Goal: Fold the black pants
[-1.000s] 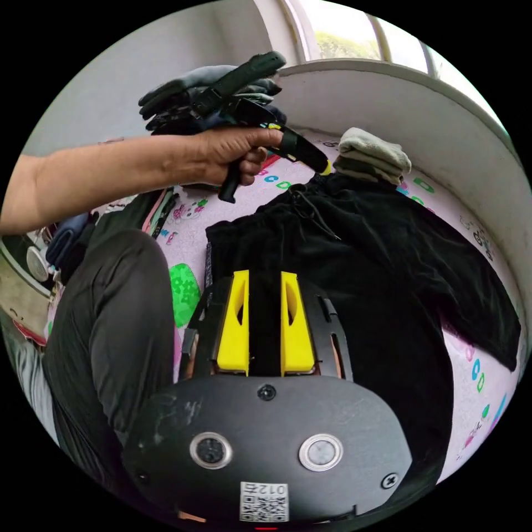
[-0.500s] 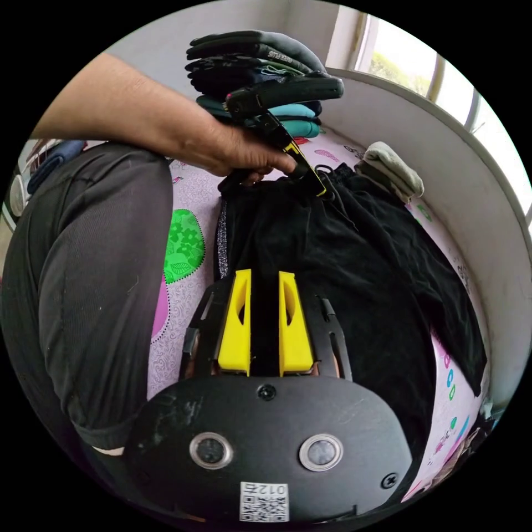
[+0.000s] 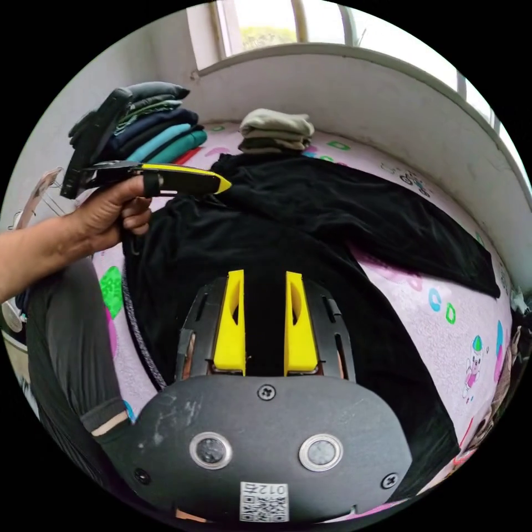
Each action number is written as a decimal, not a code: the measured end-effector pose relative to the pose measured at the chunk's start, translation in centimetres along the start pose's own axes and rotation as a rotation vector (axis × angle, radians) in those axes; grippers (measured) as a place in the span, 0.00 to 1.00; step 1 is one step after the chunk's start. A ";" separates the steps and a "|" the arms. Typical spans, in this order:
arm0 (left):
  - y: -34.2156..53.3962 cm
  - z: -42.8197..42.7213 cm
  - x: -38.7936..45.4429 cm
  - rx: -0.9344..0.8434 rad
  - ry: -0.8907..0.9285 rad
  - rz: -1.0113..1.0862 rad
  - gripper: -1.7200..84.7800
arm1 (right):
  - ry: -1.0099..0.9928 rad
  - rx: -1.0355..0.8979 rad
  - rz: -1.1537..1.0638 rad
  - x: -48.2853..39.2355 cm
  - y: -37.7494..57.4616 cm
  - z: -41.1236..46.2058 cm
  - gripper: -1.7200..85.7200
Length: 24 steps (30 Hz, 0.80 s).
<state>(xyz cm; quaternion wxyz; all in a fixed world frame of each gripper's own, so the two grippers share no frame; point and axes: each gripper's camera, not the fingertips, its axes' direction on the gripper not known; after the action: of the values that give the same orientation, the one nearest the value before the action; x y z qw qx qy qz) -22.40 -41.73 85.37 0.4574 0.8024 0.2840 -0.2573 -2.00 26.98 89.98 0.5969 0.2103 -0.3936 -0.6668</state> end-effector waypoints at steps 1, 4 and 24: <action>0.0 1.0 0.8 -0.034 -0.010 0.010 0.03 | 0.018 -0.023 0.014 0.9 0.5 0.8 0.15; 0.3 3.0 1.8 -0.088 -0.027 0.025 0.03 | 0.058 -0.009 0.015 2.0 2.1 1.8 0.13; -5.6 5.2 5.5 -0.004 -0.107 0.132 0.03 | 0.039 -0.018 0.018 8.3 3.3 4.9 0.14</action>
<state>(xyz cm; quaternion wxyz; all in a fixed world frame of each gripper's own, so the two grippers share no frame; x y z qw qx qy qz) -23.25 -42.76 76.03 0.4894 0.8035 0.2062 -0.2688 -5.19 20.43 97.07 0.6124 0.2144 -0.3776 -0.6606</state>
